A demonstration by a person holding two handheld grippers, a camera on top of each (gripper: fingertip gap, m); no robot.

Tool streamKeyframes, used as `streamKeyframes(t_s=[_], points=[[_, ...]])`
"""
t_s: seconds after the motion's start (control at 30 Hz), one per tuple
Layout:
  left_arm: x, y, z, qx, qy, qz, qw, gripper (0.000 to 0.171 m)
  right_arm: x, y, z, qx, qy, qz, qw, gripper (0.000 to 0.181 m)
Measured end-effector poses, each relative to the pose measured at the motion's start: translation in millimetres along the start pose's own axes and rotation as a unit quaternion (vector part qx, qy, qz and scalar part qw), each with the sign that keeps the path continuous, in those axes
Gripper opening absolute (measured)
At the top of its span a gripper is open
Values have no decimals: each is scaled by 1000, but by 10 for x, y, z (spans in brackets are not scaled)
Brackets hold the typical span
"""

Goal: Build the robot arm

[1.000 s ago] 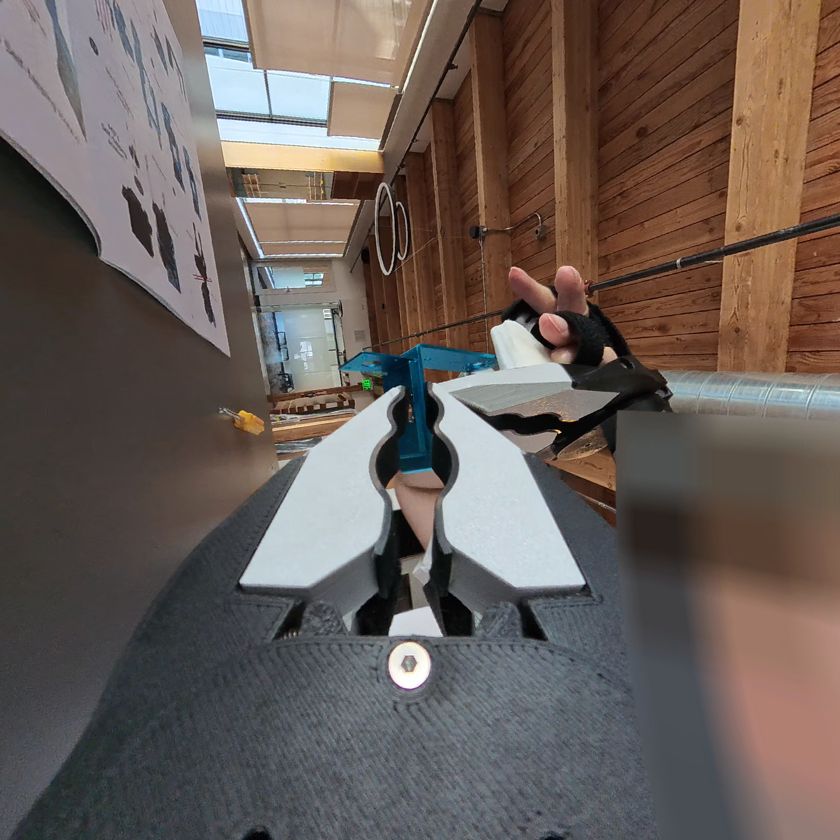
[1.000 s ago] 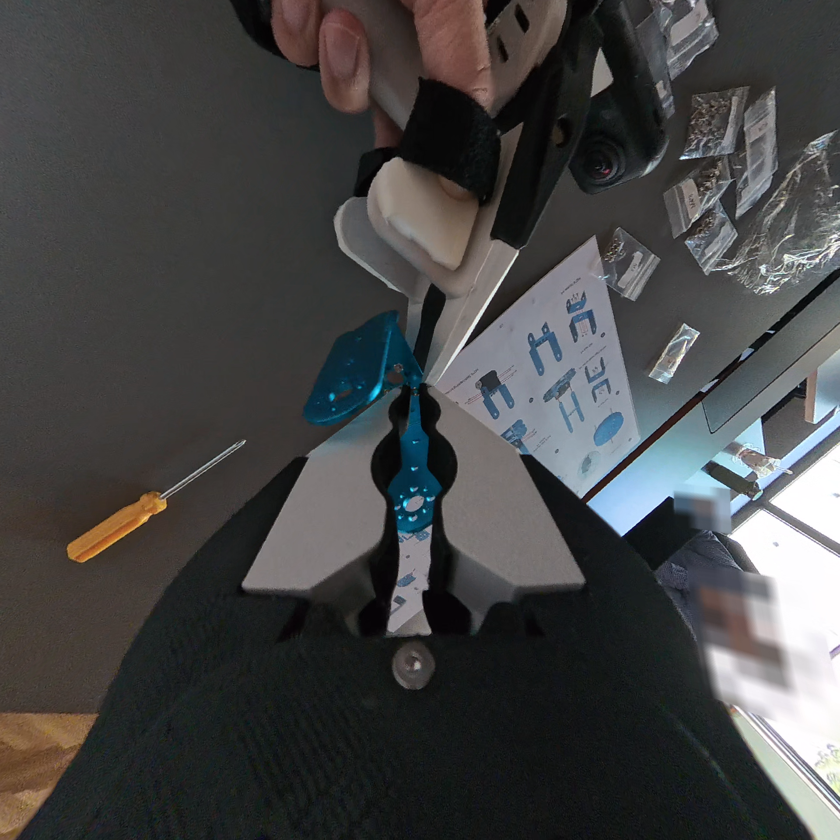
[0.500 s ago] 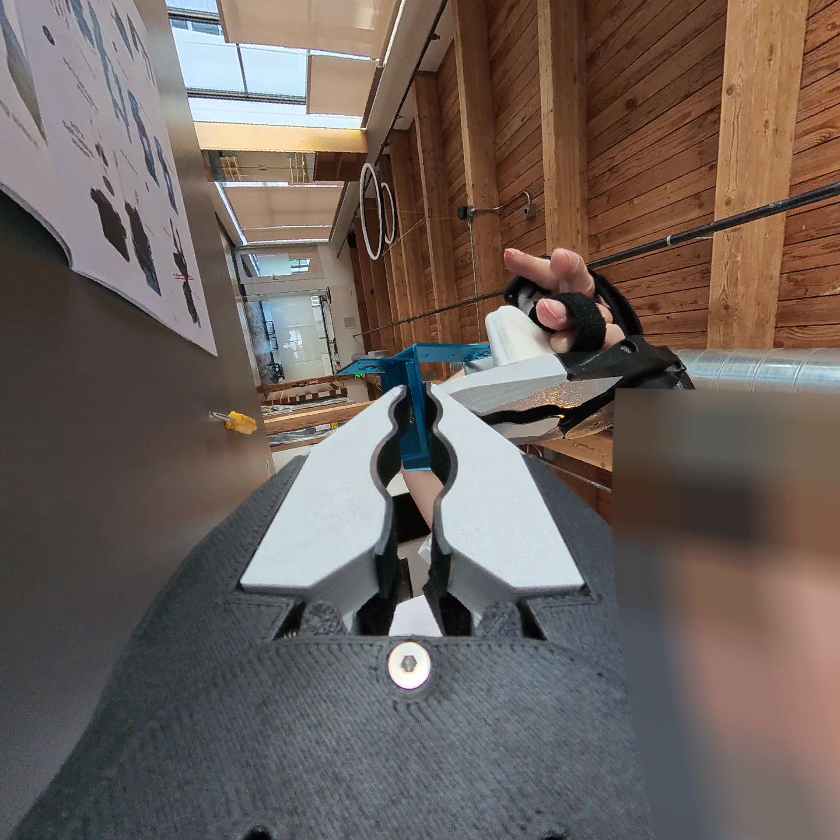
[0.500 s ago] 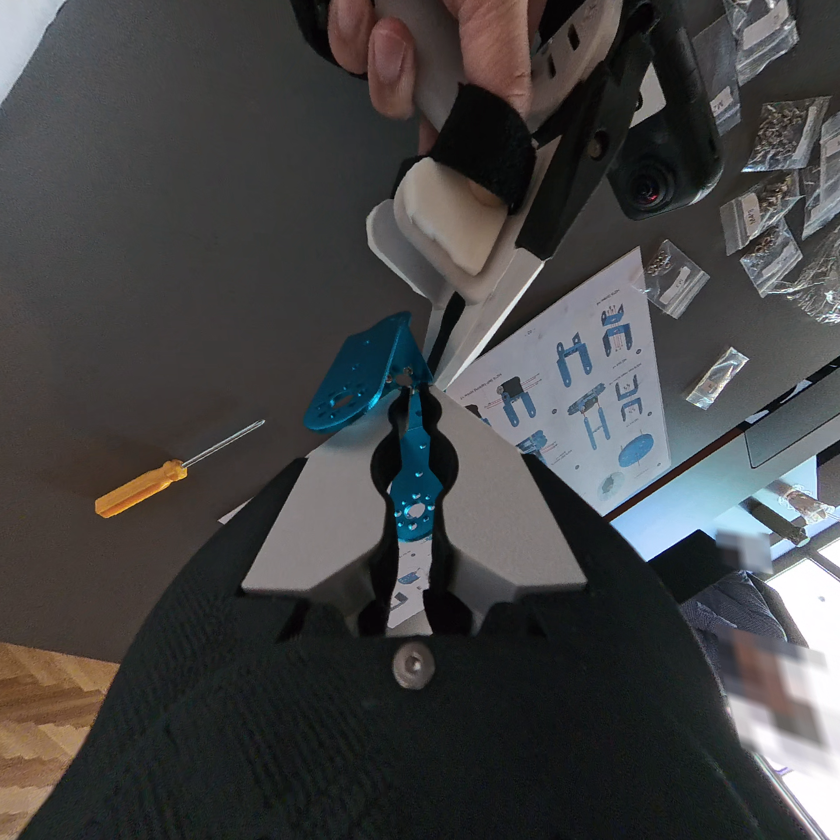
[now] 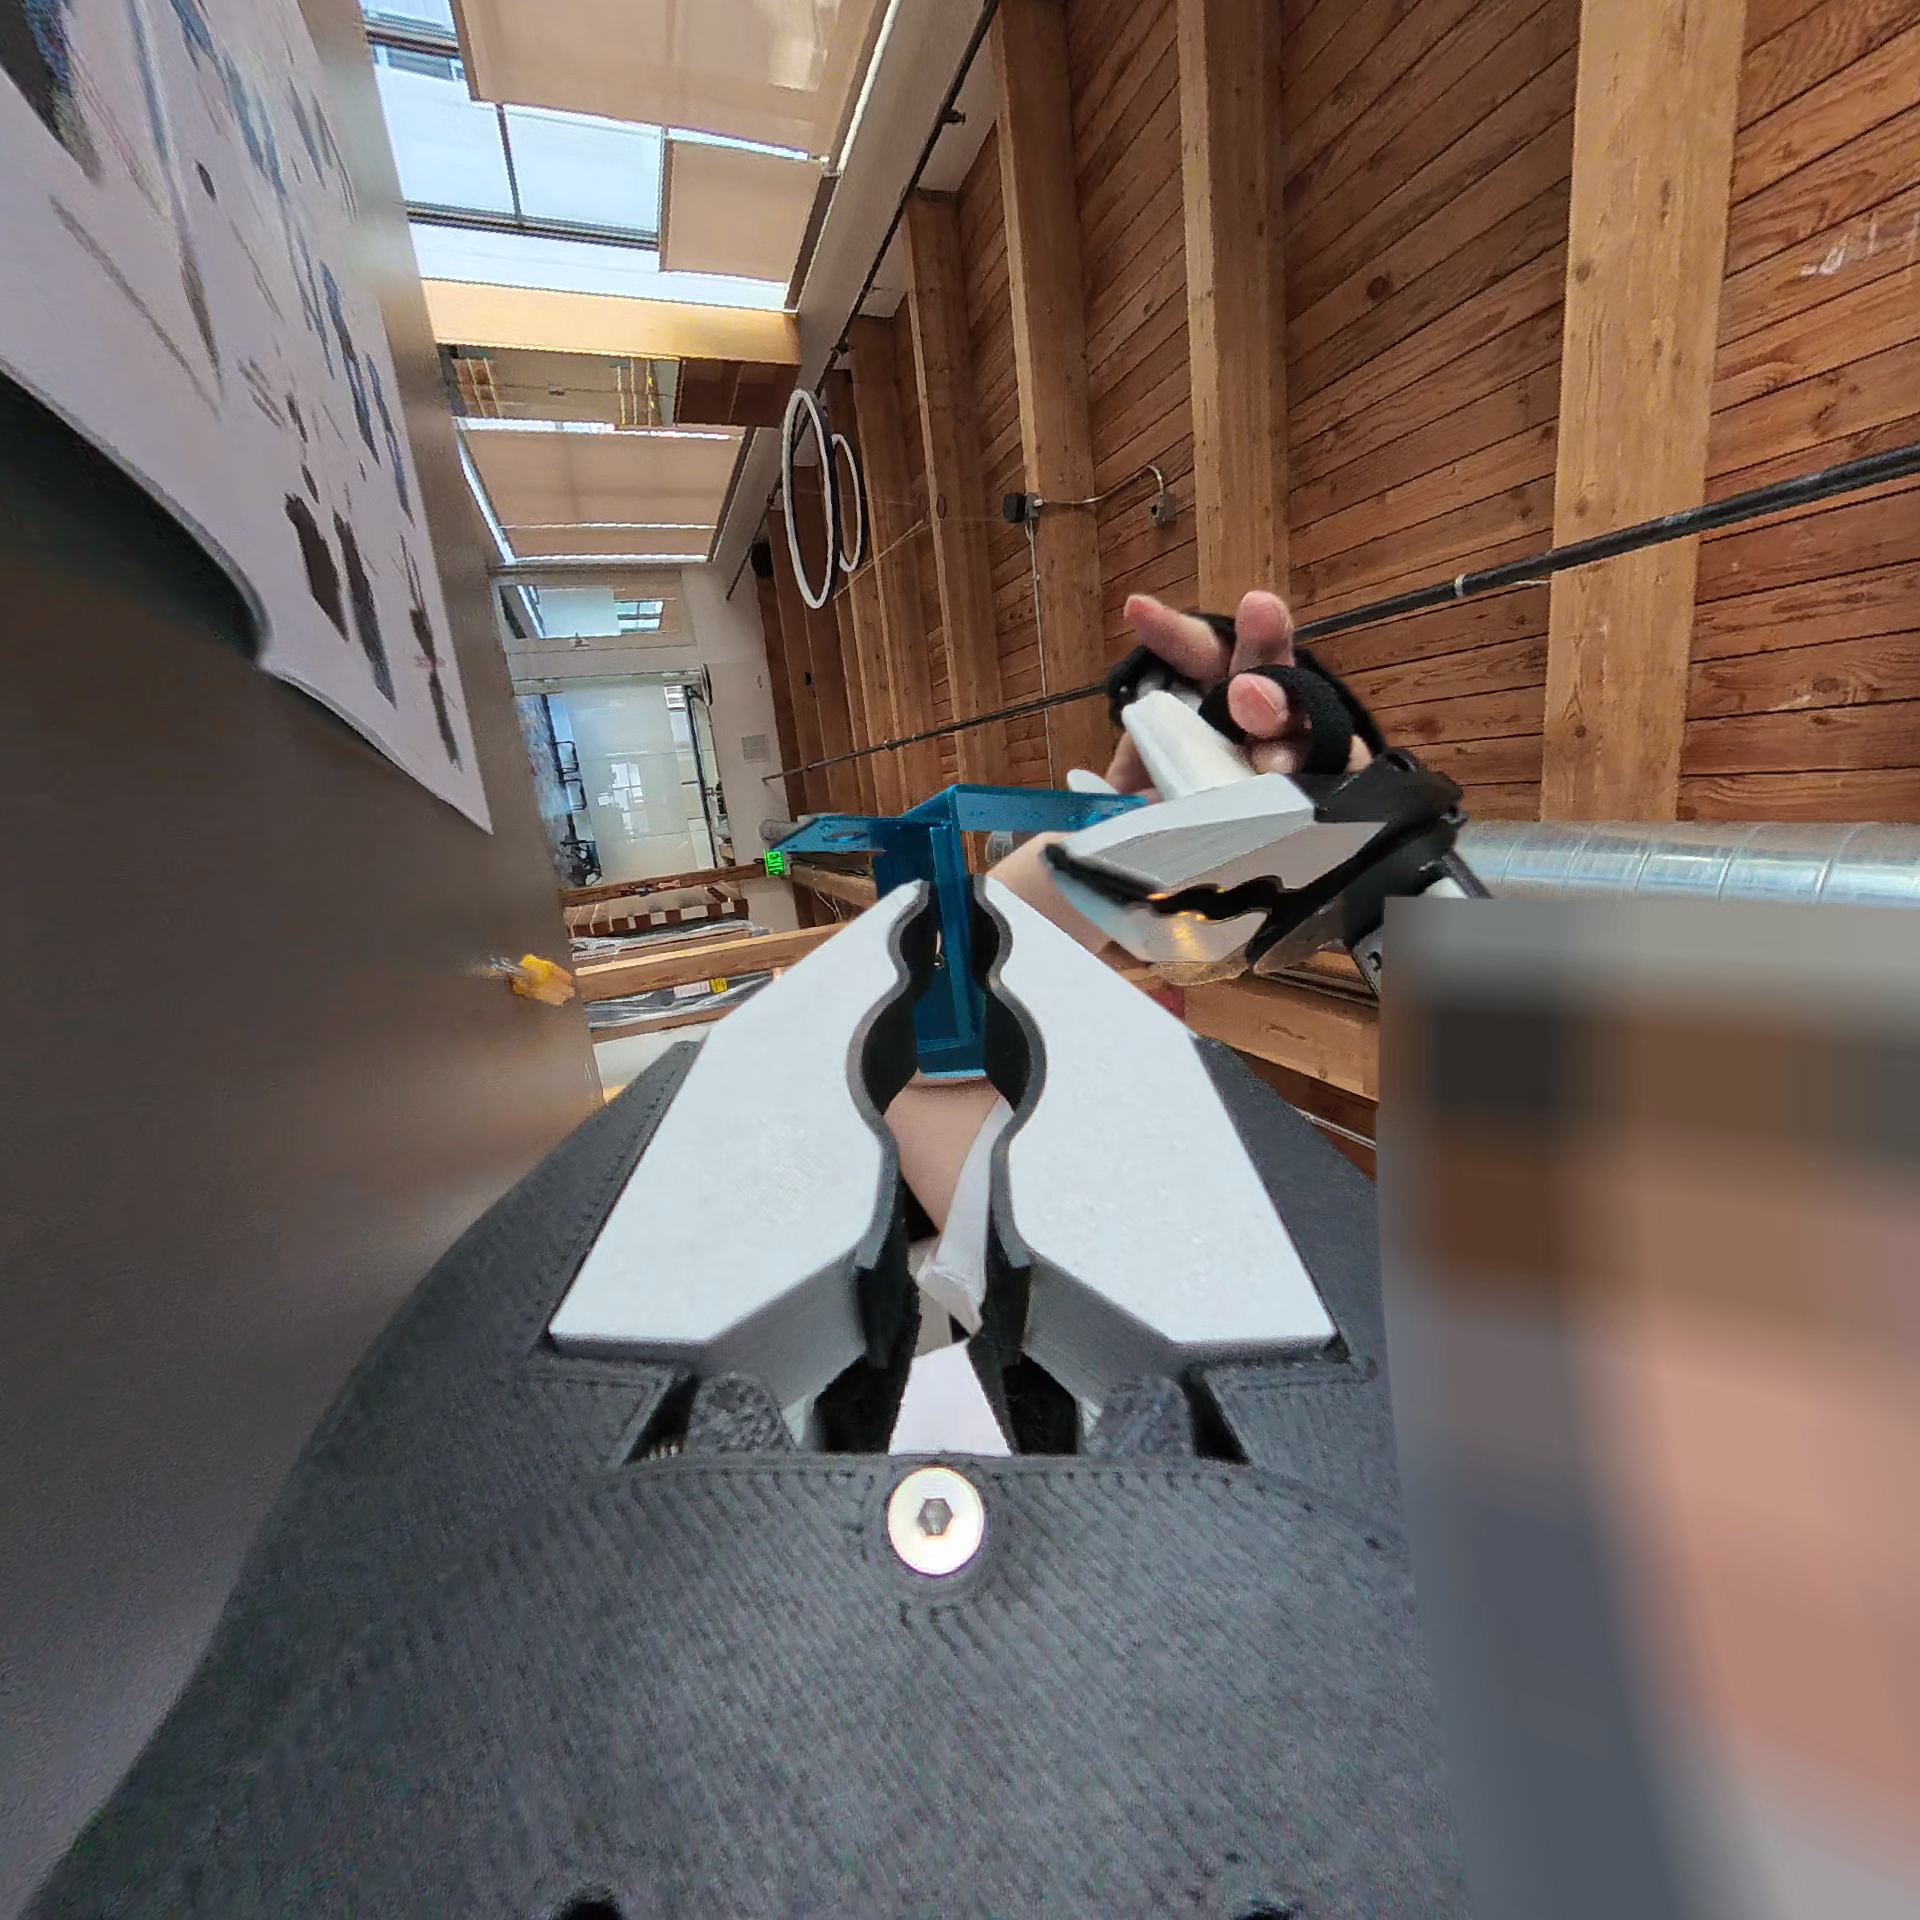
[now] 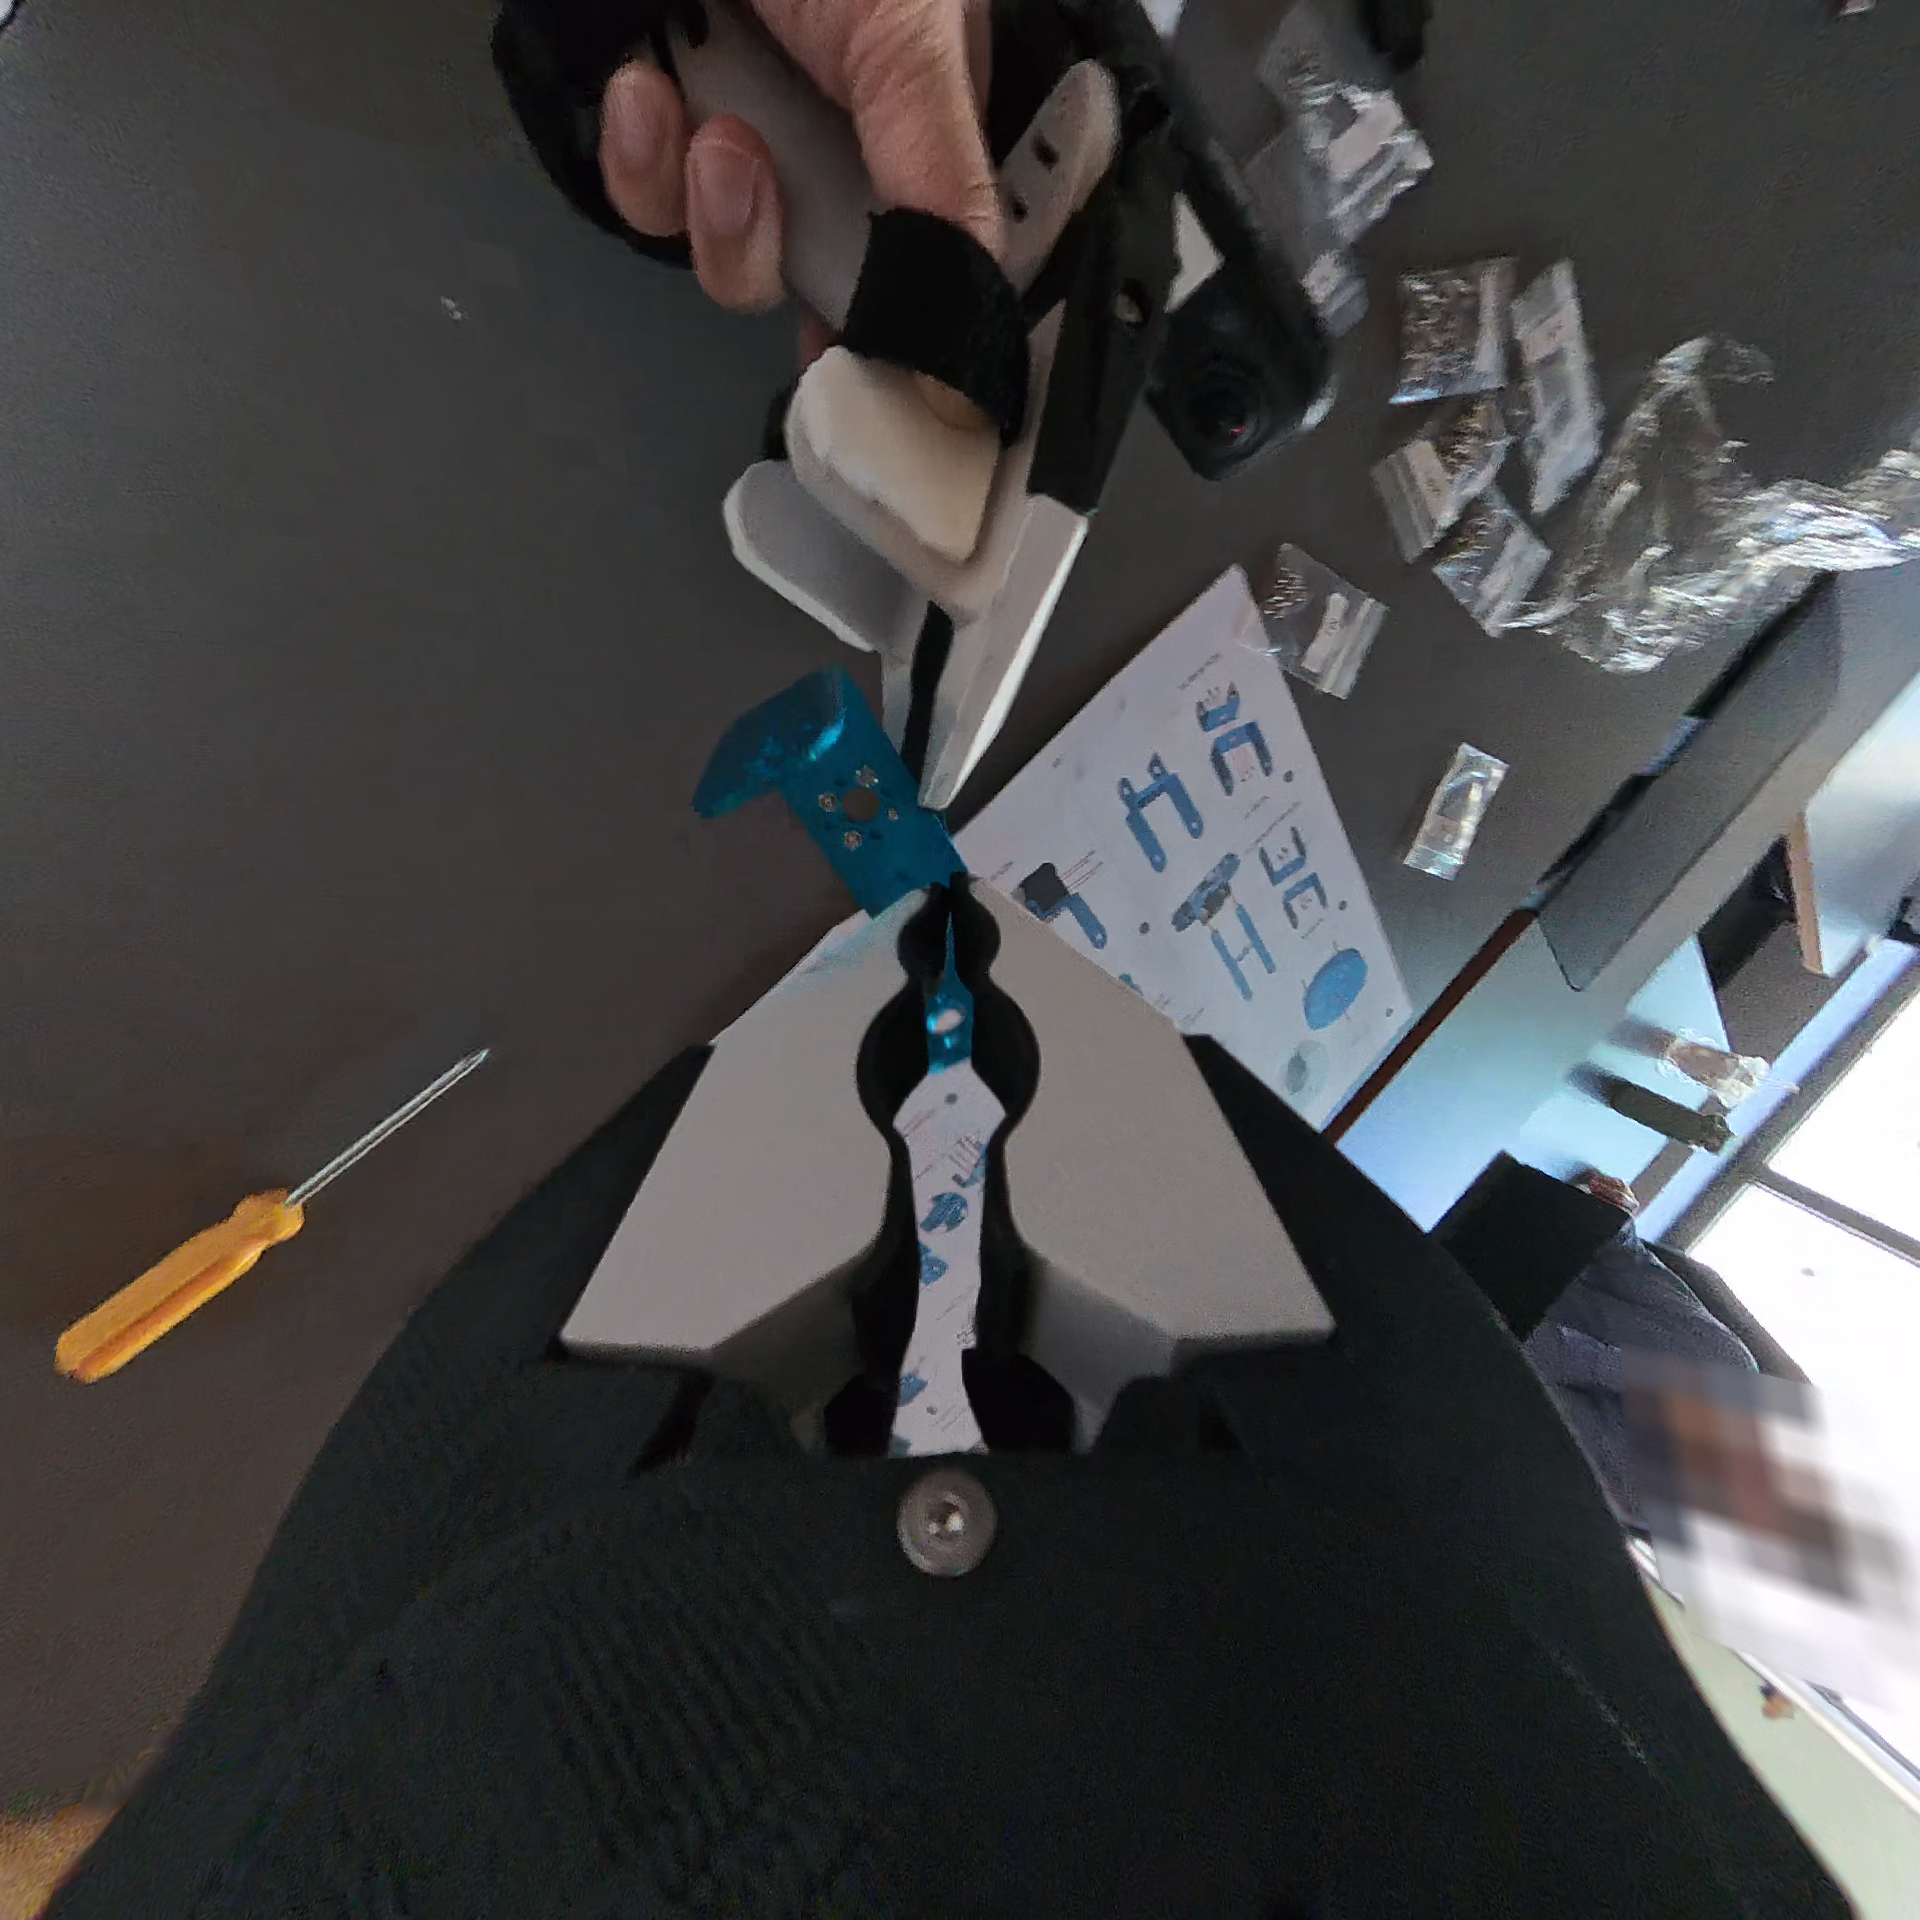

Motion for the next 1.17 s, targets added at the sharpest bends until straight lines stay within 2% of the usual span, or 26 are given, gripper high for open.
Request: streamKeyframes(t_s=[0.1,0.2,0.3,0.43,0.53,0.63,0.87,0.97,1.03,1.17], points=[[-121,-35,195,49,-2,-2,999,4,-120,-134,20,77,-67,-81,991,0],[-132,-68,362,113,-14,-9,993,4,-253,-77,22,176,-142,-134,965,4],[30,-280,420,105,-5,-79,991,4,-334,118,-30,243,-163,-154,944,4],[279,-314,385,118,50,-86,988,4,-350,393,-90,296,-146,-153,931,4],[278,-119,354,96,62,-49,992,4,-297,546,-97,316,-131,-147,928,4],[248,-120,352,68,58,-70,994,4,-213,600,-59,335,-135,-136,923,4],[234,-207,340,109,56,-67,990,5,-163,585,147,329,-158,-115,924,5],[178,-446,323,127,53,-88,986,5,-210,619,231,322,-174,-106,925,6],[80,-681,246,168,52,-83,981,5,-236,654,267,315,-191,-99,924,7],[-298,-1167,-26,255,4,-58,965,4,-262,661,283,315,-225,-85,918,13]])
Point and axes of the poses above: each gripper's, where its closed fingertips meet, x out along the fingers, z out of its top, y = z × x across the jaws, the point moved 3 cm from there along -x, back along the fingers, and after that the axes turned 3 degrees about -z, right-handed, at the moved point
